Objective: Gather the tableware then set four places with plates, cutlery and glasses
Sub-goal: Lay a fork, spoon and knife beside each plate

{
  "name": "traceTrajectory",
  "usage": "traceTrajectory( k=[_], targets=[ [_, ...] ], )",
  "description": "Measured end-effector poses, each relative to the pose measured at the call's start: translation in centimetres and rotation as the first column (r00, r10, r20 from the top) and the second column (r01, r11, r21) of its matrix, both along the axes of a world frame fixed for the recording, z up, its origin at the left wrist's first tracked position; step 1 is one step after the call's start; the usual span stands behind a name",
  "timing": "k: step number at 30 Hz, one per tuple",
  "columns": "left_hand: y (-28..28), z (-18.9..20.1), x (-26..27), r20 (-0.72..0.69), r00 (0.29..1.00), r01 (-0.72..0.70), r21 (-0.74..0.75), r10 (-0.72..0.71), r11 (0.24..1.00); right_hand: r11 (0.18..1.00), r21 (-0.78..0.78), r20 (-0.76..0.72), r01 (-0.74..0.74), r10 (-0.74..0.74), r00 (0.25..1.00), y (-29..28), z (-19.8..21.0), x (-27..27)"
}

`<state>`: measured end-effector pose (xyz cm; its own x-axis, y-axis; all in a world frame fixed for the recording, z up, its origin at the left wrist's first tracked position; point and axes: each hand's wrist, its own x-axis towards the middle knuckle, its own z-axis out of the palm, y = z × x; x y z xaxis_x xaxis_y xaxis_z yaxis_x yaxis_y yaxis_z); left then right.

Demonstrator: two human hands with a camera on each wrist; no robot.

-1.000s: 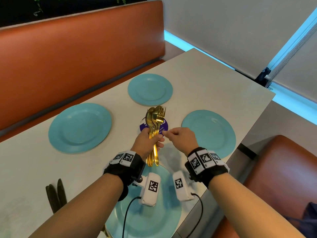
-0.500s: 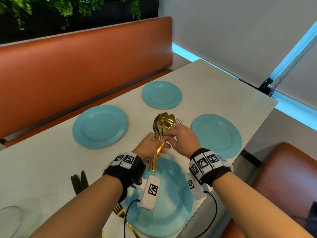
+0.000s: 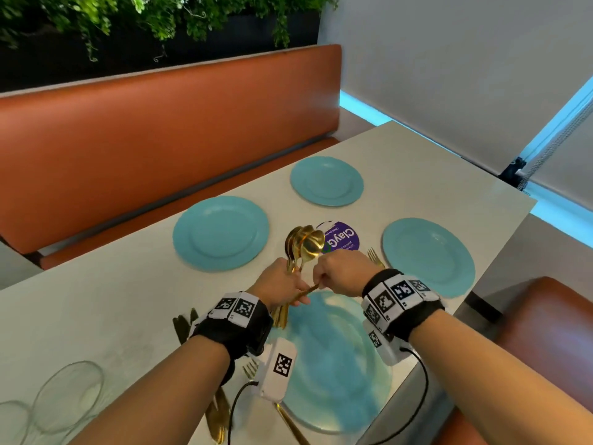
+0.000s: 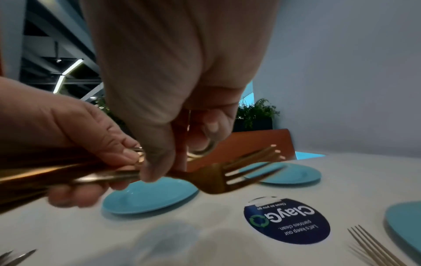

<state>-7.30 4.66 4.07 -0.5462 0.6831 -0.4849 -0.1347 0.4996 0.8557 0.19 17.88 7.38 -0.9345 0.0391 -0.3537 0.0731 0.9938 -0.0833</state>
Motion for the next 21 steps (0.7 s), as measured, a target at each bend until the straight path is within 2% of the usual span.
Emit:
traceTrajectory(
  k=[2, 4, 6, 8, 12, 15, 18, 21],
  targets=[
    [0.3, 0.1, -2.0, 0.032, 0.990, -0.137, 0.003, 0.137, 0.991, 0.997, -0.023, 0.044, 0.076, -0.075, 0.996, 1.3, -0.4, -1.3],
    [0.7, -0.3, -4.3, -0.021, 0.964, -0.266, 0.000, 0.266, 0.964, 0.978, -0.072, 0.072, 0.196, -0.191, 0.979, 3.5, -0.9, -2.9],
    [1.1, -0.6, -6.7, -0.079, 0.917, -0.391, 0.007, 0.390, 0.920, 0.931, -0.138, 0.072, 0.337, -0.330, 0.941, 6.2, -1.6, -5.0],
    [1.7, -0.8, -8.9, -0.071, 0.887, -0.456, 0.016, 0.456, 0.890, 0.870, -0.168, 0.060, 0.463, -0.460, 0.886, 8.7, -2.6, -7.5],
    [2.8, -0.9, -12.6, -0.017, 0.880, -0.474, -0.001, 0.474, 0.881, 0.856, -0.049, 0.092, 0.515, -0.509, 0.856, 11.7, -5.9, -13.3],
    [3.4, -1.4, -14.3, -0.084, 0.891, -0.447, 0.002, 0.445, 0.895, 0.820, -0.022, 0.123, 0.571, -0.565, 0.816, 12.4, -8.4, -17.4],
    [3.7, -1.9, -15.3, -0.100, 0.884, -0.459, 0.011, 0.457, 0.888, 0.748, -0.033, 0.106, 0.663, -0.657, 0.747, 12.5, -9.9, -20.3],
    [3.8, -2.4, -15.9, -0.111, 0.881, -0.462, 0.017, 0.461, 0.887, 0.742, -0.020, 0.126, 0.670, -0.663, 0.738, 12.0, -10.4, -22.0]
  ],
)
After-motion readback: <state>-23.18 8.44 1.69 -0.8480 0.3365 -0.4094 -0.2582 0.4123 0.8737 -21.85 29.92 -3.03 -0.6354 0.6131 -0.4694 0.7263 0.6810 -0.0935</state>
